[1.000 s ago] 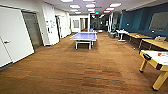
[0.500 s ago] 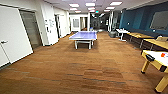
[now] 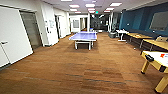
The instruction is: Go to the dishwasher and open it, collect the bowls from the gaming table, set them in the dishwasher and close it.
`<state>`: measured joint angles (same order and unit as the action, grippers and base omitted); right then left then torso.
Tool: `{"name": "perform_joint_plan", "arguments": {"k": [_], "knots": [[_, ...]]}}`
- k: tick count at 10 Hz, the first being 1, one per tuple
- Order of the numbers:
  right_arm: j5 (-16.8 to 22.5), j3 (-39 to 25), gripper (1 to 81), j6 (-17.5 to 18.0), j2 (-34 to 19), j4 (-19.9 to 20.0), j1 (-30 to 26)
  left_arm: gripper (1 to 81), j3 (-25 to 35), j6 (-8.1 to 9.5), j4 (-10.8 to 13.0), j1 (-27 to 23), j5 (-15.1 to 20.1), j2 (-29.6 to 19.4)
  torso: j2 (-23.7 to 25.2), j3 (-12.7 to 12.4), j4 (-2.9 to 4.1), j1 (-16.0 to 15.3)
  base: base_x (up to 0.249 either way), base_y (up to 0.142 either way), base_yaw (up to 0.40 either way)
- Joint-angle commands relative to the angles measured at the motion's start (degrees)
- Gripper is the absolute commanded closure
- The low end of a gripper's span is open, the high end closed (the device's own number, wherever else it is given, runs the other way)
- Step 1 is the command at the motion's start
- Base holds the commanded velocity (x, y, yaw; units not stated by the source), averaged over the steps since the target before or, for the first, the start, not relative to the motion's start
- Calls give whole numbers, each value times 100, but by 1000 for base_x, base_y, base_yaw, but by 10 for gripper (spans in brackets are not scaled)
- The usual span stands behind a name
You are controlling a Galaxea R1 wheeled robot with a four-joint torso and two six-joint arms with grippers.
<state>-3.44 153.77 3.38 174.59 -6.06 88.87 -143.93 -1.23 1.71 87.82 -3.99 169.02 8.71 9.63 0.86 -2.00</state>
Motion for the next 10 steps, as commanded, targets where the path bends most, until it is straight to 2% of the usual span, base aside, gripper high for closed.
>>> {"name": "perform_joint_plan", "arguments": {"k": [1,6,10], "knots": [[282,-41,10,-12,43,-27,-268,10,49,18,5,-252,293,-17,0,0,0,0,0,0,0],[282,-41,10,-12,52,-27,-277,10,49,26,49,-251,293,-35,0,0,0,0,0,0,0],[282,-33,10,-12,61,-27,-269,10,49,26,58,-252,302,-26,0,0,0,0,0,0,-173]]}}
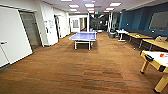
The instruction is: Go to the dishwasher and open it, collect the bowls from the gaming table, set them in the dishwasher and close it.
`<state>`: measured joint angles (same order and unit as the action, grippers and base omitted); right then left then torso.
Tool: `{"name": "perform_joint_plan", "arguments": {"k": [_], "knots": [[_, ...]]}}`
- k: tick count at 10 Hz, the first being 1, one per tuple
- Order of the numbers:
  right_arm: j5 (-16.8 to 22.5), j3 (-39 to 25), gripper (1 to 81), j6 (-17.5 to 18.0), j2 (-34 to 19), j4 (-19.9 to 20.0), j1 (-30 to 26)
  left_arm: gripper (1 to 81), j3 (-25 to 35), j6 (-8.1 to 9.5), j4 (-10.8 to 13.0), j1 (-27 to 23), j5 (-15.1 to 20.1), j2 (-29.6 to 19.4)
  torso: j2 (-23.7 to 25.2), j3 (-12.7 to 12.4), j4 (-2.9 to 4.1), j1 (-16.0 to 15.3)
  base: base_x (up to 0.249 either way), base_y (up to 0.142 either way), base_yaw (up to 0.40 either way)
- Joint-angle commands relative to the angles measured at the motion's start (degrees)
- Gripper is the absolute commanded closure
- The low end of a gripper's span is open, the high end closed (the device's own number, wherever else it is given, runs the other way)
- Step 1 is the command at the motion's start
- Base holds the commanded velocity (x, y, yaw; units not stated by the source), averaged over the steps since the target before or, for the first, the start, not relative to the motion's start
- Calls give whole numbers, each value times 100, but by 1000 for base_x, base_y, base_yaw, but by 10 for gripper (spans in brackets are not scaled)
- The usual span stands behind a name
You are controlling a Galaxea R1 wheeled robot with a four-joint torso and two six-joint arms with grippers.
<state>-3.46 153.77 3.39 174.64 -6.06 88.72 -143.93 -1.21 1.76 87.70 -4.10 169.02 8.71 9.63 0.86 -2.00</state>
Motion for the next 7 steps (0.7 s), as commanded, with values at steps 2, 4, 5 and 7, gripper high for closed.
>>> {"name": "perform_joint_plan", "arguments": {"k": [2,4,5,7], "knots": [[285,-33,10,-14,56,-27,-254,10,49,24,53,-240,313,-26,0,0,0,2,0,0,-212],[285,-33,10,-14,55,-27,-254,10,49,24,53,-240,313,-26,0,0,0,2,0,0,-213],[285,-33,10,-14,56,-35,-254,10,49,24,53,-240,313,-26,0,0,0,2,0,0,-214],[285,-33,10,-14,56,-27,-262,10,49,24,62,-240,313,-26,0,0,0,2,0,0,-215]]}}
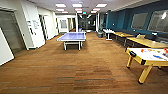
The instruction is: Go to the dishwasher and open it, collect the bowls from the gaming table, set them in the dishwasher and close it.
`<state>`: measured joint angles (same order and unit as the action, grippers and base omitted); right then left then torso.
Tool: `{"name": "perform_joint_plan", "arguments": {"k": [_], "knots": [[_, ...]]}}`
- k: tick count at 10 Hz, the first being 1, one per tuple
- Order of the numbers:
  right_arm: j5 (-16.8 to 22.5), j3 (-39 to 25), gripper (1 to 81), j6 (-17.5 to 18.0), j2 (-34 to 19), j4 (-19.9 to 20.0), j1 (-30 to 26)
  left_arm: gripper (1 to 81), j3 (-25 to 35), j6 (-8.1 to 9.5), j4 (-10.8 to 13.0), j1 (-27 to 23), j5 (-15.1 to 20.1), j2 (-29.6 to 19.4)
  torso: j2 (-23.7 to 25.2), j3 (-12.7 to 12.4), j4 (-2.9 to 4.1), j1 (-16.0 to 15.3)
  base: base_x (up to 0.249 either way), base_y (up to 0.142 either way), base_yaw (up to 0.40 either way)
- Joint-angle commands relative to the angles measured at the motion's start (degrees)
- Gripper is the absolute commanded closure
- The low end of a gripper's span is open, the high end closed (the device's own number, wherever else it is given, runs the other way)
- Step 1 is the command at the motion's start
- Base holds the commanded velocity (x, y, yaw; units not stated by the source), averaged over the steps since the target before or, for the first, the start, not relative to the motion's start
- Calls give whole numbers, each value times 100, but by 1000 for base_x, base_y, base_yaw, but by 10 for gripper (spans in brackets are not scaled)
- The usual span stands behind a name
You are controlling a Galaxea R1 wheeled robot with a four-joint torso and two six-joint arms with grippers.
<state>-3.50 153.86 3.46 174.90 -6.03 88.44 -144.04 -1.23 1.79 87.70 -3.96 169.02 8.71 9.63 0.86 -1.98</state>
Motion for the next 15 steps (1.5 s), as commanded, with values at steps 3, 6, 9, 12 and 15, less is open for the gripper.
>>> {"name": "perform_joint_plan", "arguments": {"k": [3,6,9,12,15], "knots": [[288,-41,10,-21,30,-29,-226,10,60,26,58,-240,300,-26,0,0,0,0,0,0,-217],[288,-41,10,-21,30,-29,-226,10,60,26,58,-239,300,-26,0,0,0,0,0,0,-229],[288,-41,10,-21,30,-29,-226,10,60,26,58,-240,300,-26,0,0,0,0,0,0,-233],[288,-41,10,-21,38,-29,-226,10,60,26,58,-240,300,-26,0,0,0,0,0,0,-236],[288,-41,10,-21,39,-30,-226,10,60,26,58,-240,300,-26,0,0,0,0,0,0,-239]]}}
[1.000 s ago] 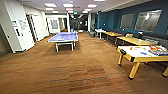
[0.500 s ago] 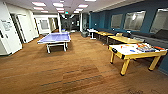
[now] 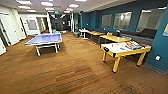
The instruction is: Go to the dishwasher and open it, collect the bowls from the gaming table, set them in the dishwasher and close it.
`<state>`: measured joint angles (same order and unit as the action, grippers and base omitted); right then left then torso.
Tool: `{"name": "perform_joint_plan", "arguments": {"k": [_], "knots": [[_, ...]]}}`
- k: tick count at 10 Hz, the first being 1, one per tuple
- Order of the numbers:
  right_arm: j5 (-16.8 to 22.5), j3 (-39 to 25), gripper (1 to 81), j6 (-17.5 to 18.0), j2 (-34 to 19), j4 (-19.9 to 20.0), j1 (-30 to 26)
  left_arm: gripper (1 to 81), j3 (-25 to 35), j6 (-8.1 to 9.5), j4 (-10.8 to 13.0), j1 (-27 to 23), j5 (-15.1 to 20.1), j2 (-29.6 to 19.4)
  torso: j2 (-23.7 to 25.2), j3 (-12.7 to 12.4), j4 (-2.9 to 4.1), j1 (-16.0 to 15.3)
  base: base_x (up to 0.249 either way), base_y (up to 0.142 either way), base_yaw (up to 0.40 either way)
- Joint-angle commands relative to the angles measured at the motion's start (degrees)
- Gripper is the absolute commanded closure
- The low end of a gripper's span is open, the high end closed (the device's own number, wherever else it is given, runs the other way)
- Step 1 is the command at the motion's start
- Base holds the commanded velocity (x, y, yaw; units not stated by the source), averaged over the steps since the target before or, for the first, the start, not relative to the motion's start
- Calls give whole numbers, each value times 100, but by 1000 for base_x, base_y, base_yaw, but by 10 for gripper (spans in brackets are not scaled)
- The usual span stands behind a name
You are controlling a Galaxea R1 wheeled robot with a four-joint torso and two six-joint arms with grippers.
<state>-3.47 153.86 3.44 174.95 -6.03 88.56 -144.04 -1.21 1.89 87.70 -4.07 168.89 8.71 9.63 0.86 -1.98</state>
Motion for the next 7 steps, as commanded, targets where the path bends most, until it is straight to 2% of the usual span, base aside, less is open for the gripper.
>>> {"name": "perform_joint_plan", "arguments": {"k": [1,7], "knots": [[286,-32,10,-19,34,-38,-238,10,60,24,57,-240,310,-13,0,0,0,0,0,0,-239],[286,-32,10,-19,43,-38,-238,10,60,24,48,-240,310,-13,0,0,0,0,0,0,-243]]}}
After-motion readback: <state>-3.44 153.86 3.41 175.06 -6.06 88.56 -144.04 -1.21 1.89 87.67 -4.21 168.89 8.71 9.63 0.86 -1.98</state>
